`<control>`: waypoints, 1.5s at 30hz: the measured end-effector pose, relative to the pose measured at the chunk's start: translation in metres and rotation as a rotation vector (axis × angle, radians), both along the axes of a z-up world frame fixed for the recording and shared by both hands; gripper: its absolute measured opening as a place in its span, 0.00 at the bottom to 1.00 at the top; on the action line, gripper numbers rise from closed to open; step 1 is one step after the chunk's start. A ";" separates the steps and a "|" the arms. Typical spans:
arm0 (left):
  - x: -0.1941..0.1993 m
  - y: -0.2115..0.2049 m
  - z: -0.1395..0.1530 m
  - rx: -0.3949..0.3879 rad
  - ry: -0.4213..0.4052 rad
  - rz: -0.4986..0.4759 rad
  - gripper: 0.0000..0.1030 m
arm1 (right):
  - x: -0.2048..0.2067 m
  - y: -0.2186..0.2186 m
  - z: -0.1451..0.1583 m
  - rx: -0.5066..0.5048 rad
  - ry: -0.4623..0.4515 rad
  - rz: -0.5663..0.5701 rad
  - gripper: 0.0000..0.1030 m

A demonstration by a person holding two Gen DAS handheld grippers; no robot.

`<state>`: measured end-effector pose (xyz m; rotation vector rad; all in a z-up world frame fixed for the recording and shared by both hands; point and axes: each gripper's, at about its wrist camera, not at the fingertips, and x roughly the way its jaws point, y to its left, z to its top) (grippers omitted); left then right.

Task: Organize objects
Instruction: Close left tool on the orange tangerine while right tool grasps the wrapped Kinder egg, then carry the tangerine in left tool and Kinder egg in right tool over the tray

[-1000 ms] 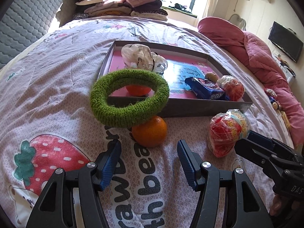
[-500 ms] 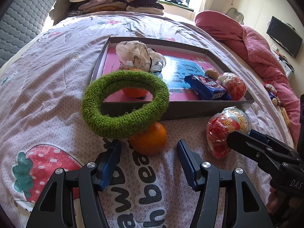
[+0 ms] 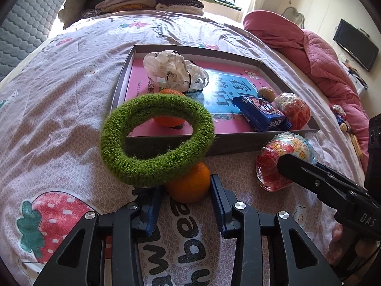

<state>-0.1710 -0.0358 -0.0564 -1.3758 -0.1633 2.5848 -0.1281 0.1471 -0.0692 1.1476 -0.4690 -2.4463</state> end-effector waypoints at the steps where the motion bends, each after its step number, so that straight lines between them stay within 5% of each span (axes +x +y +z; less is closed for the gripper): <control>1: 0.000 0.000 0.000 0.002 0.000 0.000 0.38 | -0.001 0.000 0.000 -0.008 0.002 0.004 0.59; 21: -0.010 0.007 0.042 -0.019 0.062 -0.030 0.37 | -0.004 -0.003 0.034 -0.033 0.089 0.031 0.58; 45: -0.071 0.038 0.084 -0.036 0.117 -0.074 0.37 | -0.035 0.012 0.064 0.000 0.136 0.000 0.58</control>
